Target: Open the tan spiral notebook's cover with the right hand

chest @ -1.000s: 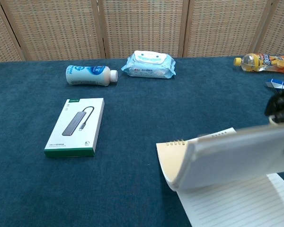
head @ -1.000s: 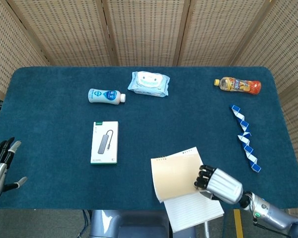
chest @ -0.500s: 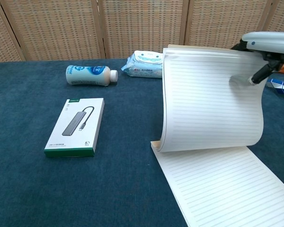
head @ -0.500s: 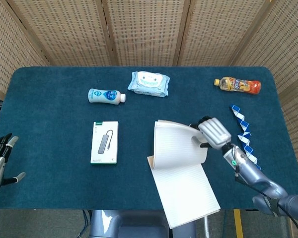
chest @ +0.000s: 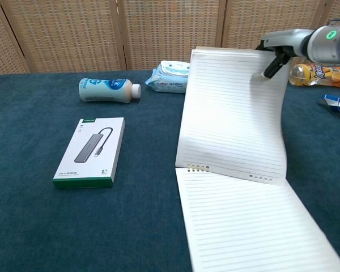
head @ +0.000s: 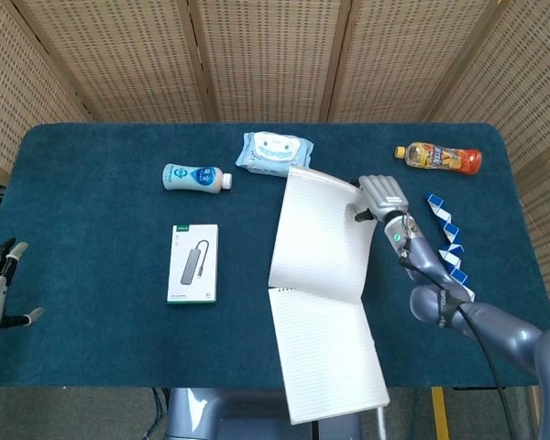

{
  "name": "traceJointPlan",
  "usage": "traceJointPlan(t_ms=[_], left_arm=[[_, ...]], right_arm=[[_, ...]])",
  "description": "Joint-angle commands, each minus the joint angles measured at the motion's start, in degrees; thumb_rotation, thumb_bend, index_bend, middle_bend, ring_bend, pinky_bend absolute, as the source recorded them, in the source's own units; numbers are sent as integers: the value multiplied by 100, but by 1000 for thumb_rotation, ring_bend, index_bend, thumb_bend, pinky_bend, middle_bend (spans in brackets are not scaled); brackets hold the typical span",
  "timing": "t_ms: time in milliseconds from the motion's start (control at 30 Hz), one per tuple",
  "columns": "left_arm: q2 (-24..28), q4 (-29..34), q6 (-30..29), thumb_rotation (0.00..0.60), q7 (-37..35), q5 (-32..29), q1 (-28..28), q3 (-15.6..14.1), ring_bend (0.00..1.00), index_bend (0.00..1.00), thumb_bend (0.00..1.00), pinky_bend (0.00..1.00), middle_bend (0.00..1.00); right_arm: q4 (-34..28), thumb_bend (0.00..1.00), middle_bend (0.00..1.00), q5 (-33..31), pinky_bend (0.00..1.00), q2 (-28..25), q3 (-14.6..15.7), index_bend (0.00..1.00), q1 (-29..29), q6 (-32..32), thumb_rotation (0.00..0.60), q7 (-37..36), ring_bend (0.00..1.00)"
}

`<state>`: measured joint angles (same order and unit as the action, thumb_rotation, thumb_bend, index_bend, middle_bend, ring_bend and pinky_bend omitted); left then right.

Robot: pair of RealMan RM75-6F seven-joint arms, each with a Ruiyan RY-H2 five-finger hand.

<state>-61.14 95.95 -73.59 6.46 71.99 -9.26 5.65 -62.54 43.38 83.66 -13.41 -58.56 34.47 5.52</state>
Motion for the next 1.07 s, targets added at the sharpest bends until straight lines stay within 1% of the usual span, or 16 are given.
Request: traceJointPlan(t_ms=[33, 67, 100, 200, 267, 367, 467, 533, 600, 700, 733, 800, 833, 933, 1033, 1067], left_arm=[[-6, -62, 126, 600, 0, -193, -70, 73, 0, 0, 0, 0, 0], [-8, -81, 164, 600, -2, -246, -88, 87, 0, 0, 0, 0, 0], [-8, -97, 198, 600, -2, -292, -105, 99, 0, 0, 0, 0, 0], [-13, -139, 280, 600, 3, -392, -146, 120, 0, 0, 0, 0, 0], [-17, -170, 334, 600, 11, -455, -174, 132, 0, 0, 0, 0, 0], [-15, -193, 391, 600, -1, -512, -205, 140, 0, 0, 0, 0, 0], [-5, -181, 372, 600, -25, -479, -205, 125, 0, 0, 0, 0, 0], [12, -152, 334, 600, -51, -403, -188, 92, 0, 0, 0, 0, 0], [26, -124, 270, 600, -78, -312, -159, 57, 0, 0, 0, 0, 0], [49, -83, 149, 600, -133, -133, -108, -4, 0, 0, 0, 0, 0], [54, -72, 102, 600, -157, -57, -85, -33, 0, 0, 0, 0, 0], [61, -58, 35, 600, -195, 67, -57, -75, 0, 0, 0, 0, 0], [65, -53, -13, 600, -228, 159, -37, -107, 0, 0, 0, 0, 0], [71, -58, -175, 600, -335, 424, 19, -176, 0, 0, 0, 0, 0], [59, -90, -359, 600, -439, 703, 80, -248, 0, 0, 0, 0, 0], [55, -105, -401, 600, -466, 772, 95, -269, 0, 0, 0, 0, 0]], right_arm=[[770, 11, 83, -361, 189, 599, -181, 132, -435, -326, 600, 255, 53], [915, 0, 24, -323, 142, 701, -229, 52, -473, -352, 600, 191, 10], [1057, 0, 0, -256, 92, 805, -290, 1, -502, -339, 600, 104, 0], [1405, 0, 0, -16, 13, 1056, -460, 0, -558, -253, 600, -183, 0], [1619, 0, 0, 214, 0, 1209, -582, 0, -593, -55, 600, -395, 0], [1866, 0, 0, 706, 0, 1361, -643, 0, -592, 322, 600, -716, 0], [1725, 0, 0, 1239, 0, 1258, -626, 0, -449, 753, 600, -1104, 0], [1348, 0, 0, 1637, 0, 1016, -561, 0, -232, 1129, 600, -1397, 0], [915, 0, 0, 1989, 0, 722, -451, 0, 34, 1552, 600, -1546, 0], [77, 0, 0, 2544, 0, 148, -155, 0, 616, 2413, 600, -1471, 0], [-295, 0, 0, 2751, 0, -112, -6, 0, 887, 2756, 600, -1397, 0], [-813, 0, 0, 3035, 0, -469, 233, 0, 1320, 3302, 600, -1221, 0], [-1127, 0, 0, 3209, 0, -688, 412, 0, 1621, 3649, 600, -1097, 0], [-1720, 0, 0, 3554, 0, -1083, 856, 0, 2364, 4414, 600, -903, 0], [-1973, 0, 0, 3781, 0, -1276, 1248, 0, 3016, 4963, 600, -881, 0], [-1979, 0, 0, 3832, 0, -1284, 1331, 0, 3190, 5125, 600, -874, 0]])
